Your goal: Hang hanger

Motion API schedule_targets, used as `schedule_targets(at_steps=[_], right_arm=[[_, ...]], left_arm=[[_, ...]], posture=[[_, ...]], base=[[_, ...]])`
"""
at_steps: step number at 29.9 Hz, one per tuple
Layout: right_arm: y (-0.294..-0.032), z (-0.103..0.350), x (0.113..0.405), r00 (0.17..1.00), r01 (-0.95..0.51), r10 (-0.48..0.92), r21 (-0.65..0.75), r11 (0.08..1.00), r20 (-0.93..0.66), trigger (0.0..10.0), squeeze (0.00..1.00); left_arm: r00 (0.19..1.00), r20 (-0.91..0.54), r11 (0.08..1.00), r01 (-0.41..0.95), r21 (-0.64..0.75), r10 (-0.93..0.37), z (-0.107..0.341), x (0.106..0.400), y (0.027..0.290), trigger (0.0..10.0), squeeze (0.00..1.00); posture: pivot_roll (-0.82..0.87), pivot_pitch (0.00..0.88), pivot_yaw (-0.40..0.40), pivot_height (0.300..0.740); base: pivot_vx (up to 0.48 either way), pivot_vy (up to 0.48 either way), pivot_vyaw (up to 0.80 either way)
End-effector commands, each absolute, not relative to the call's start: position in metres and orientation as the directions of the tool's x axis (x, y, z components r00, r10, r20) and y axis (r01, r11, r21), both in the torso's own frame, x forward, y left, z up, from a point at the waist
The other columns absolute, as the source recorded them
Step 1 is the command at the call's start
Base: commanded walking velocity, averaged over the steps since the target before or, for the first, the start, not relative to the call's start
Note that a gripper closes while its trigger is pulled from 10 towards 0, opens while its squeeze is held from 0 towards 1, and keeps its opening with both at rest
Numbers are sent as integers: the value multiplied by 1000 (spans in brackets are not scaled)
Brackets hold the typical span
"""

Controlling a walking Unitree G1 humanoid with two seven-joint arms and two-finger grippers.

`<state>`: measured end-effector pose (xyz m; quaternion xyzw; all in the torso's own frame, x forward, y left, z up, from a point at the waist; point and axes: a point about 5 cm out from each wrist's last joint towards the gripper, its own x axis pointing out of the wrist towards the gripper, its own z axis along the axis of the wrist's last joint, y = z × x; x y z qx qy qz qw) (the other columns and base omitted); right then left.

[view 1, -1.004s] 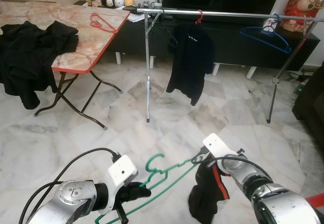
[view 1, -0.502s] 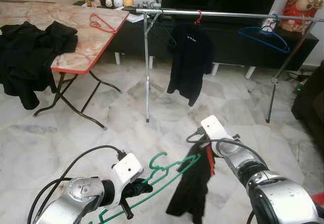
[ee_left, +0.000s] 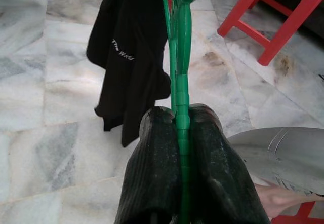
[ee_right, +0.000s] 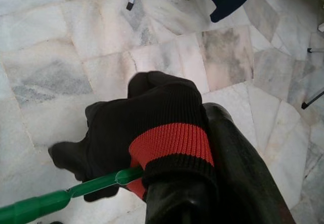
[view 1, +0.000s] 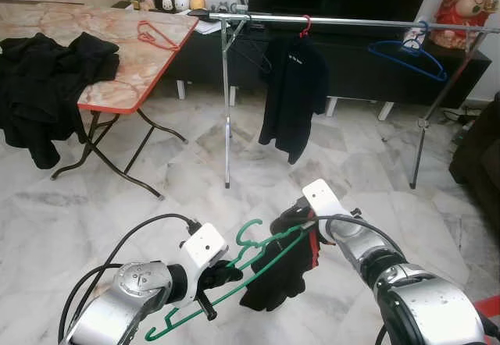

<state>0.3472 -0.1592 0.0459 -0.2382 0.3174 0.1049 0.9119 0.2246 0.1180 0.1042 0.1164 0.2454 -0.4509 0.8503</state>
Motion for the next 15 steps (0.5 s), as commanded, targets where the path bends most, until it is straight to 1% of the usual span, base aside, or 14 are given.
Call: schedule_targets(at_steps=[1, 7, 8, 11, 15], right_arm=[[-159, 53, 352, 795, -320, 43, -358, 877, -605, 10000, 0], [-159, 52, 352, 795, -316, 40, -358, 879, -605, 10000, 0], [-158, 50, 351, 792, -319, 41, -357, 878, -609, 10000, 0], [-158, 47, 348, 788, -324, 42, -354, 877, -615, 10000, 0], [-156, 45, 347, 783, -335, 56, -344, 877, -619, 10000, 0]], left_arm=[[470, -511, 554, 832, -16, -720, 109, 225, 117, 10000, 0], [434, -517, 525, 851, -35, -738, 108, 223, 115, 10000, 0], [405, -516, 496, 867, -47, -755, 109, 220, 114, 10000, 0], [388, -511, 480, 875, -57, -767, 112, 218, 113, 10000, 0], [399, -516, 488, 872, -42, -758, 112, 220, 115, 10000, 0]], posture=[[88, 0, -101, 740], [88, 0, -101, 740], [91, 0, -103, 740], [96, 0, -103, 740], [96, 0, -103, 740]], base=[[0, 0, 0], [0, 0, 0], [0, 0, 0], [0, 0, 0], [0, 0, 0]])
